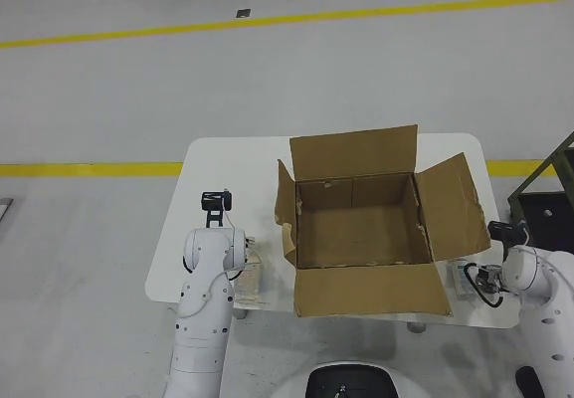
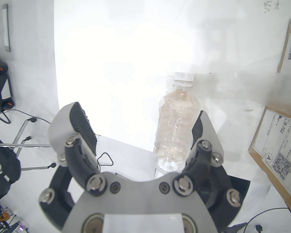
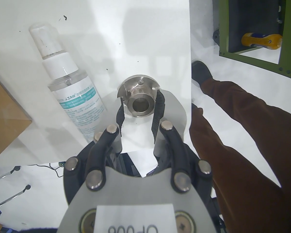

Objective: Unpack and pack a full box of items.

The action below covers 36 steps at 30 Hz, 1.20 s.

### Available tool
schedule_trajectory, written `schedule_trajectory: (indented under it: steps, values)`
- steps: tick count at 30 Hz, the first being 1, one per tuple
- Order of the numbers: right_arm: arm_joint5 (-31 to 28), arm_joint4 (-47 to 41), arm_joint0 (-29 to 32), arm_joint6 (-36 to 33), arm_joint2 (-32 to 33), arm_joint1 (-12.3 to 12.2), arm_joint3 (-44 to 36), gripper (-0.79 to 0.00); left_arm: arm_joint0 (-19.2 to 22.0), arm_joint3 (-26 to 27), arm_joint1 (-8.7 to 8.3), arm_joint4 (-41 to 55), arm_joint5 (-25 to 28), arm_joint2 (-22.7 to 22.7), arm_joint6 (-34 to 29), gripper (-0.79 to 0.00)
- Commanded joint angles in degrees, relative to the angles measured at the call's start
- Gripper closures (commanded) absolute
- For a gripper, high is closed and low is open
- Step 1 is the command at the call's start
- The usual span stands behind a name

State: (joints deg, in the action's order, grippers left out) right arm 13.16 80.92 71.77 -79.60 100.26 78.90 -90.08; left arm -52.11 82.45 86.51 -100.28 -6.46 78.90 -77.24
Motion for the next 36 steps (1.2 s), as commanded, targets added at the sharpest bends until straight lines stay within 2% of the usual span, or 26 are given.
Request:
schedule_trajectory:
  steps: [1, 5, 6, 8, 14, 18, 22, 31, 36]
  values:
    - [-0.03, -0.33, 0.11, 0.03, 0.09, -0.06, -0.21, -0.32, 0.0, 0.0, 0.0, 0.0, 0.0, 0.0, 0.0, -0.785]
    - [-0.02, -3.5, 0.82, 2.55, 2.03, -0.22, -4.63, -0.246, 0.0, 0.0, 0.0, 0.0, 0.0, 0.0, 0.0, -0.785]
    - [-0.31, -4.86, 1.3, 3.91, 2.97, -0.27, -6.6, -0.142, 0.0, 0.0, 0.0, 0.0, 0.0, 0.0, 0.0, -0.785]
    - [-2.07, -7.1, 2.6, 7.93, 4.88, -0.44, -11.59, 0.0, 0.0, 0.0, 0.0, 0.0, 0.0, 0.0, 0.0, -0.785]
    - [-7.02, -9.0, 6.15, 16.33, 9.04, -1.07, -22.76, 0.0, 0.0, 0.0, 0.0, 0.0, 0.0, 0.0, 0.0, -0.785]
    - [-8.28, -11.17, 7.22, 19.91, 10.62, -1.26, -26.64, 0.0, 0.0, 0.0, 0.0, 0.0, 0.0, 0.0, 0.0, -0.785]
    - [-8.92, -14.08, 7.66, 19.89, 10.58, -1.42, -31.47, 0.0, 0.0, 0.0, 0.0, 0.0, 0.0, 0.0, 0.0, -0.785]
    - [-8.9, -14.24, 7.65, 19.62, 10.5, -1.44, -31.67, 0.0, 0.0, 0.0, 0.0, 0.0, 0.0, 0.0, 0.0, -0.785]
    - [-12.11, -17.59, 9.5, 31.72, 8.62, -1.29, -32.85, 0.0, 0.0, 0.0, 0.0, 0.0, 0.0, 0.0, 0.0, -0.785]
